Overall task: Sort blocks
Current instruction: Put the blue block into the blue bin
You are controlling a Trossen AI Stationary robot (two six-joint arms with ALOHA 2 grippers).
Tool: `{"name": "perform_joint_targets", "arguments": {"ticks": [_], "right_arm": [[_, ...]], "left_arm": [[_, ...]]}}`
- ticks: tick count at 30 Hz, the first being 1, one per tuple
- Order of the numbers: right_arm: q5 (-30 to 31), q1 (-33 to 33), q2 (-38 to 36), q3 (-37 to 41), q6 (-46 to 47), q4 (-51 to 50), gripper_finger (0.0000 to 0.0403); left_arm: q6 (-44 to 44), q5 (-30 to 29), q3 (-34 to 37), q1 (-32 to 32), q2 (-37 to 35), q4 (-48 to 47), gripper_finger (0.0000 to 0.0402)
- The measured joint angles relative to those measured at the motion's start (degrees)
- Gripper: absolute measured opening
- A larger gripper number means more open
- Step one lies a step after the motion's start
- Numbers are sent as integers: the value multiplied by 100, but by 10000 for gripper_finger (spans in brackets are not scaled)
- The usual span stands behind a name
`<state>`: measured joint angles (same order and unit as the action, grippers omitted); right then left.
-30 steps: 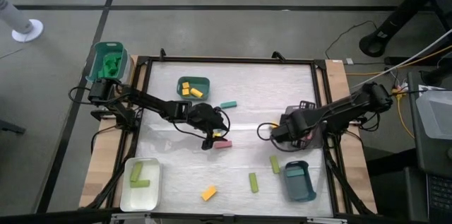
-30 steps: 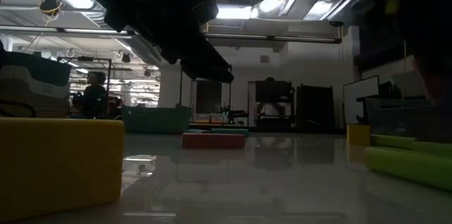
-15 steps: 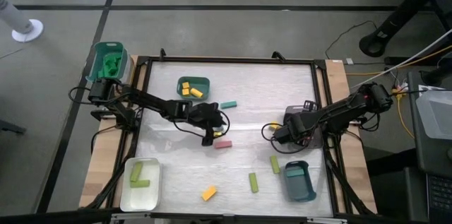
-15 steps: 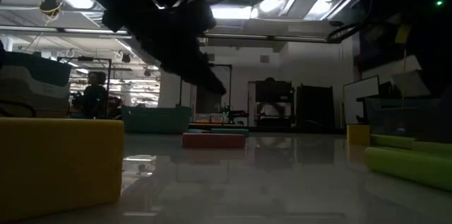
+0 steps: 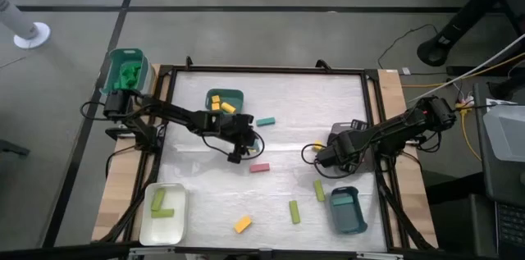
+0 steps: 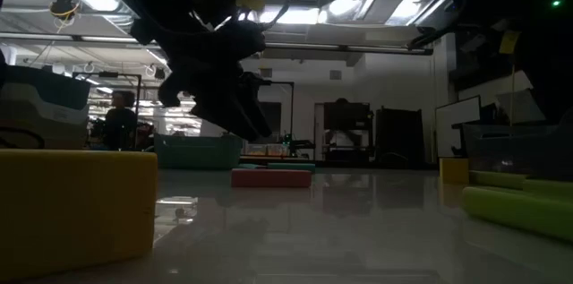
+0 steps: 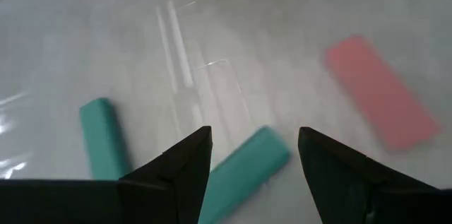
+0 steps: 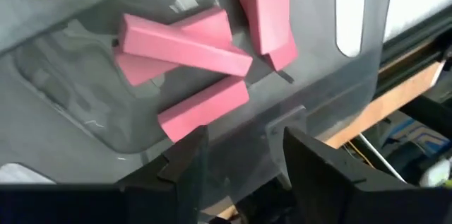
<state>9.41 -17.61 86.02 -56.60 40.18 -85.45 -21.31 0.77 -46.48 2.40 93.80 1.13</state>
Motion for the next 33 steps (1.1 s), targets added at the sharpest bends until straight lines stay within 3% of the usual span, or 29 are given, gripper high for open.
{"name": "perform_joint_targets", "arguments": {"ticks": [12,21,28,33], "right_arm": [[0,0,0,0,-13,56,184],[0,0,0,0,-15,55,184],[0,0,0,0,-17,55,184],[-4,0,3,2,-17,46,184]], "left_arm": [[-12,322,-16,345,0,-38,200],[-14,497,-683,211,2,-129,200],[-56,480,-1235,301,94,-990,200],[-241,481,-1604,301,569,-1781,188]]}}
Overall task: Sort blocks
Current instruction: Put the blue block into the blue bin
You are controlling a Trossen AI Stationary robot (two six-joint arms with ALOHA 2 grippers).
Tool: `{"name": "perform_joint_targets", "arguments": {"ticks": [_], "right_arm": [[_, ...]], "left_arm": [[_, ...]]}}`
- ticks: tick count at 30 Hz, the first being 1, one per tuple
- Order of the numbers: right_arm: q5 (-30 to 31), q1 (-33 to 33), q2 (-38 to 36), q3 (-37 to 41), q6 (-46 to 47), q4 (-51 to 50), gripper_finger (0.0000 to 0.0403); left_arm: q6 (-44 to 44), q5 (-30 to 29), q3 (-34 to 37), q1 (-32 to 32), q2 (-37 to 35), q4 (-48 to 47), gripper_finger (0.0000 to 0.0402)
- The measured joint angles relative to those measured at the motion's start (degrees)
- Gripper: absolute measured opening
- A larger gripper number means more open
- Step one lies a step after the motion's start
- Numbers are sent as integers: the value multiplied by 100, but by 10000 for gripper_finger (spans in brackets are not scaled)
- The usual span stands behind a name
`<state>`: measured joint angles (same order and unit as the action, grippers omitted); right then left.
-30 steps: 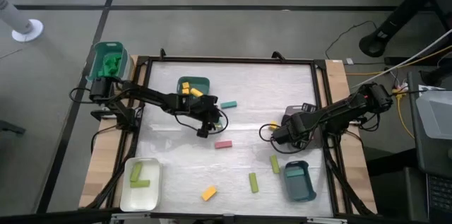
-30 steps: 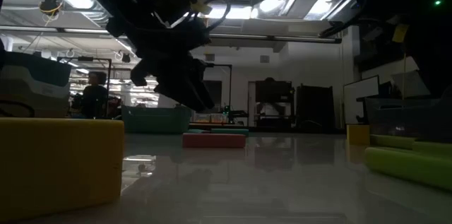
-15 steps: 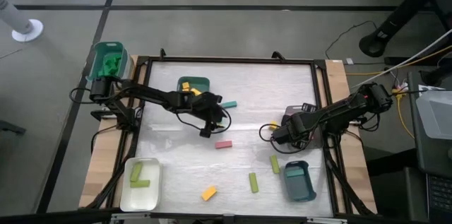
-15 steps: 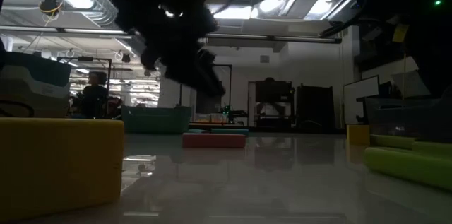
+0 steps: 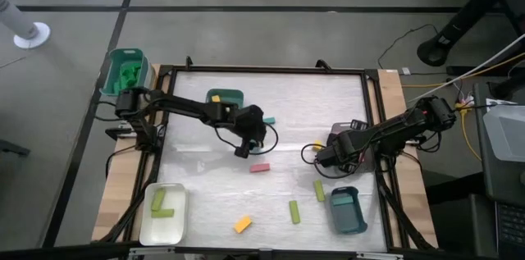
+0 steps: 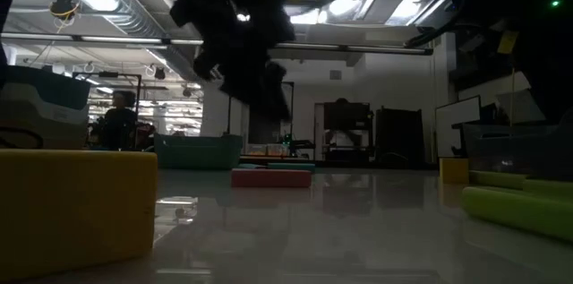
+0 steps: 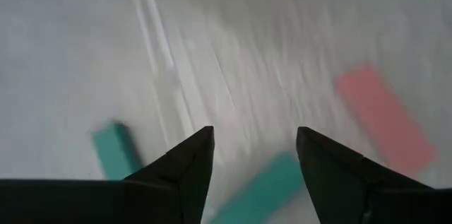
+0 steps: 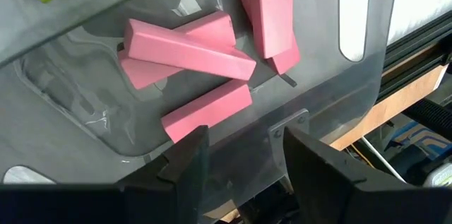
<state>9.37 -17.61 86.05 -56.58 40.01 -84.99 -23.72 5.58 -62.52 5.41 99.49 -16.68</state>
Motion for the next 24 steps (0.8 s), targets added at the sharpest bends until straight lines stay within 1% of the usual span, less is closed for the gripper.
{"name": "perform_joint_targets", "arguments": {"ticks": [4,8,14,24], "right_arm": [[0,0,1,-4,0,7,184],[0,0,1,-4,-2,14,184],[0,0,1,-9,-1,134,184],[0,0,1,-9,-1,148,184]], "left_arm": [[-98,-3,-273,0,427,-686,170],[-216,-46,-328,0,666,-805,159],[-523,-241,-332,-2,716,-840,155],[-455,-267,-330,-2,714,-1029,155]]}}
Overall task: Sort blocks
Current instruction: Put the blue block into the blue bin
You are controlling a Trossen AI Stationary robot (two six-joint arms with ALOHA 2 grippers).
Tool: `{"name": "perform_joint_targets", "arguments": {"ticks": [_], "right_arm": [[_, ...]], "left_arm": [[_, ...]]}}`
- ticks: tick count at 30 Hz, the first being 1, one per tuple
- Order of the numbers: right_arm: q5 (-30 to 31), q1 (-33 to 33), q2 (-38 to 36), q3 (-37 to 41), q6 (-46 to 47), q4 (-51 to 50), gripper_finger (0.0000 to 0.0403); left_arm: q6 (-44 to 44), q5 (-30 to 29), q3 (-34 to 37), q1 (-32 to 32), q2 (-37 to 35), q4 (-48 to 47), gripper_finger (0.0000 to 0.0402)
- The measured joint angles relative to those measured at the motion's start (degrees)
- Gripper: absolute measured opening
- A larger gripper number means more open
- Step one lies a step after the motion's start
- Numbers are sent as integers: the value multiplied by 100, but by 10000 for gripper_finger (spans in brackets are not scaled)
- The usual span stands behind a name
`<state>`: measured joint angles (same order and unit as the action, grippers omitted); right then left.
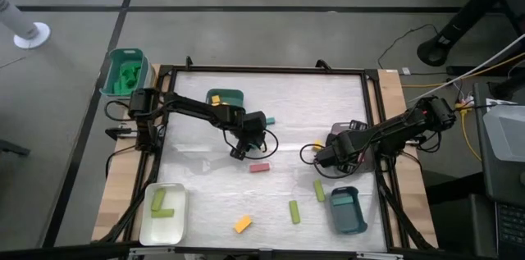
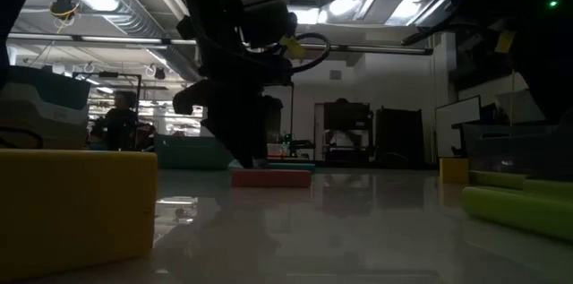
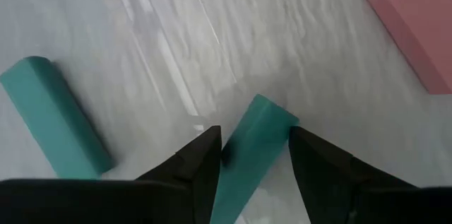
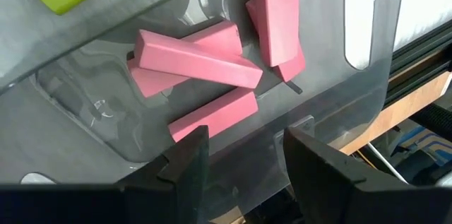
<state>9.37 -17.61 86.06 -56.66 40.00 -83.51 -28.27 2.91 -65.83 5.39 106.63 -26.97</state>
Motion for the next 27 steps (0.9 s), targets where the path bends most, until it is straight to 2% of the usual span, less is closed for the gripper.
{"name": "perform_joint_targets", "arguments": {"ticks": [15,19,23,27], "right_arm": [[0,0,-2,-2,1,118,184],[0,0,-2,-2,-53,174,184],[83,-123,-42,-19,-496,336,184],[531,-409,-55,-346,-605,470,184]], "left_arm": [[-191,27,-24,-2,301,-211,153],[78,30,-16,-9,310,-230,124],[511,222,-13,-4,312,-235,83],[1012,477,-19,-1,315,-188,83]]}}
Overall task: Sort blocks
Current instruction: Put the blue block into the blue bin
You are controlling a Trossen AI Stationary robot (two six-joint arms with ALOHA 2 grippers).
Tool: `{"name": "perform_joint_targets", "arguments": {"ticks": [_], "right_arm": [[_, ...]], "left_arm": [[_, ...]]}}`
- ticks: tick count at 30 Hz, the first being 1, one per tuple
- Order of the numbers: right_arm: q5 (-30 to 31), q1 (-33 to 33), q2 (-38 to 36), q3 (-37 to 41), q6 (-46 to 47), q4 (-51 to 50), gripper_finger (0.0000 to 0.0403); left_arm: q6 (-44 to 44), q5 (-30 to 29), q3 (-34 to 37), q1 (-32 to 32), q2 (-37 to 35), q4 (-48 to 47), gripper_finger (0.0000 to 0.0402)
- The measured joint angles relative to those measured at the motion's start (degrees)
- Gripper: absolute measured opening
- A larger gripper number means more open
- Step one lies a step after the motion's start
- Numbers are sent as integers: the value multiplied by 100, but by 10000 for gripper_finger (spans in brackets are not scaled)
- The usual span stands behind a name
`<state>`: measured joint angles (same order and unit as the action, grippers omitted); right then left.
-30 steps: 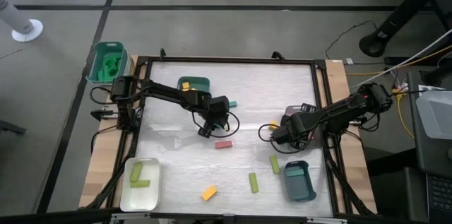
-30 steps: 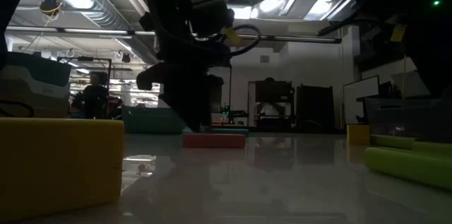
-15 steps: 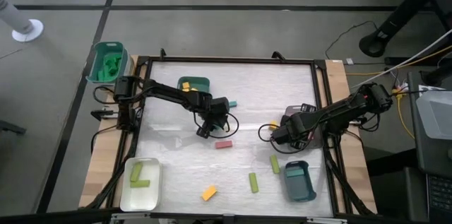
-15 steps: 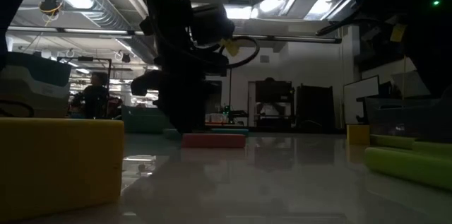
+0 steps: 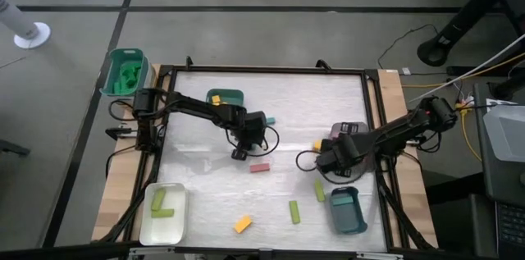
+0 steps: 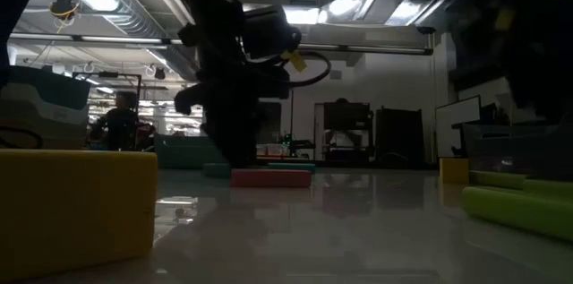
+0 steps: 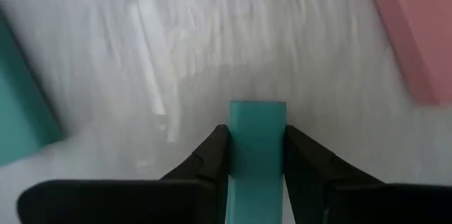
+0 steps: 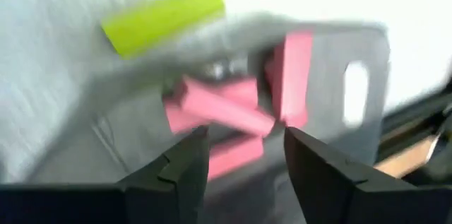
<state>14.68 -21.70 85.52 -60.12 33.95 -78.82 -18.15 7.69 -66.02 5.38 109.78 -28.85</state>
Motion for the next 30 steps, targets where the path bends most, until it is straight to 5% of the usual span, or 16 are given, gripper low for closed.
{"name": "perform_joint_targets", "arguments": {"ticks": [6,18,24,30], "right_arm": [[767,-621,-2,-537,-186,885,184],[1534,-1311,84,-557,-1870,3809,184],[2189,-1354,136,-553,-2130,4262,184],[2113,-1315,186,-429,-2556,4945,184]], "left_arm": [[762,554,-321,-2,63,-65,83],[1800,3224,-888,-115,44,1475,90],[1908,3313,-888,-335,39,2268,95],[1910,3309,-890,-551,35,2979,96]]}}
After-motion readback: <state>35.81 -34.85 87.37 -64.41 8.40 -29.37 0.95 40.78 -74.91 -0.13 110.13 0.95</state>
